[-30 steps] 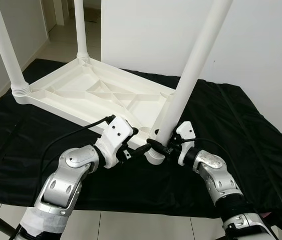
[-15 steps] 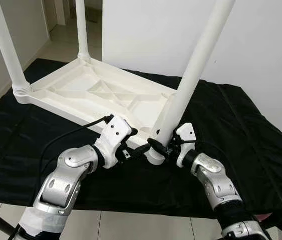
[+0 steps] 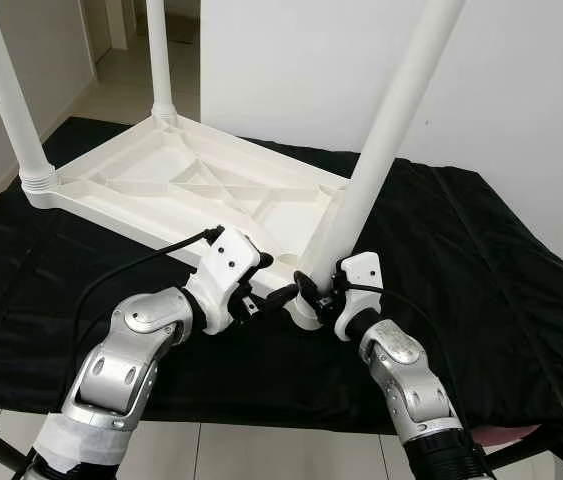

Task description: Building children table

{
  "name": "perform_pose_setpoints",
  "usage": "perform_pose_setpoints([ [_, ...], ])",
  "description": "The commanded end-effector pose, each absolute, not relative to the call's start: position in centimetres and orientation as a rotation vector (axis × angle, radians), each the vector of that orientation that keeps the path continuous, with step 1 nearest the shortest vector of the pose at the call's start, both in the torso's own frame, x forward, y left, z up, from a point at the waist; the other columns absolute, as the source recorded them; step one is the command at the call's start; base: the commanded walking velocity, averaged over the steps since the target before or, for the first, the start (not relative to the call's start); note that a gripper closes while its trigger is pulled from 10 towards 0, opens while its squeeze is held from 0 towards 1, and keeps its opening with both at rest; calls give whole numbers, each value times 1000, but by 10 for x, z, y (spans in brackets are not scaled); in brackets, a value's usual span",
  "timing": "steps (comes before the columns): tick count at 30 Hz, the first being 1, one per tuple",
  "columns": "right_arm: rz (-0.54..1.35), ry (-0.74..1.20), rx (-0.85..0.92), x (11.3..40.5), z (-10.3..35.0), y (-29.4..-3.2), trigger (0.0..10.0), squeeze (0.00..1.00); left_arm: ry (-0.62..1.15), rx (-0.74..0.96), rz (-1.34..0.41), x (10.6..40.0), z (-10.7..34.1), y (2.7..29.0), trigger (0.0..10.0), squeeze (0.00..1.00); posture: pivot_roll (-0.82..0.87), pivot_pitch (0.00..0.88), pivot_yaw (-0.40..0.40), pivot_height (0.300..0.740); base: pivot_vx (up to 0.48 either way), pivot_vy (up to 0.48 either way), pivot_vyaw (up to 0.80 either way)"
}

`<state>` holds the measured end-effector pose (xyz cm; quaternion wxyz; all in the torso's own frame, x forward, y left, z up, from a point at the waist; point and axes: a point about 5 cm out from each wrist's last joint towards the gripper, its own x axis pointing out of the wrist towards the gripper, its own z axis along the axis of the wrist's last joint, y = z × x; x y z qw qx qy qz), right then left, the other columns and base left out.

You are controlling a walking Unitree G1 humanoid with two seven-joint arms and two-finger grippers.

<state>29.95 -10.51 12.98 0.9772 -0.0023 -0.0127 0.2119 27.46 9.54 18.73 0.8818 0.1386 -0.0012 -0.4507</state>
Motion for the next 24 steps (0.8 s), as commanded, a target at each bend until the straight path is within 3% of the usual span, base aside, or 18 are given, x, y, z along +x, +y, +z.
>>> perform_pose_setpoints([
  [1, 345, -10, -14, 299, 128, -113, 10000, 0, -10, 292, -897, 277, 190, 96, 10000, 0, 23, 0, -127, 740, 0, 0, 0],
  [2, 241, -11, -31, 298, 130, -114, 10000, 0, -12, 293, -883, 279, 191, 98, 10000, 0, 21, 0, -123, 740, 0, 0, 0],
  [7, 126, -21, -29, 295, 135, -108, 10000, 0, -14, 291, -868, 280, 192, 100, 10000, 0, 19, 0, -119, 740, 0, 0, 0],
  [12, 148, -46, -16, 293, 141, -99, 10000, 0, -15, 294, -876, 280, 192, 100, 10000, 0, 17, 0, -117, 740, 0, 0, 0],
  [13, 165, -46, -6, 292, 141, -97, 10000, 835, -14, 294, -876, 280, 192, 100, 10000, 0, 17, 0, -117, 740, 0, 0, 0],
  [14, 201, -49, 7, 292, 142, -96, 10000, 1000, -15, 293, -877, 280, 193, 100, 10000, 0, 16, 0, -117, 740, 0, 0, 0],
  [21, 281, -67, 17, 291, 144, -97, 10000, 1000, -18, 297, -884, 280, 194, 100, 10000, 0, 18, 0, -120, 740, 0, 0, 0],
  [22, 367, -66, 0, 291, 143, -101, 10000, 0, -18, 297, -895, 278, 194, 99, 10000, 0, 21, 0, -121, 740, 0, 0, 0],
  [24, 502, -58, -61, 293, 142, -109, 10000, 0, -15, 297, -912, 275, 192, 97, 10000, 0, 21, 0, -124, 740, 0, 0, 0],
])
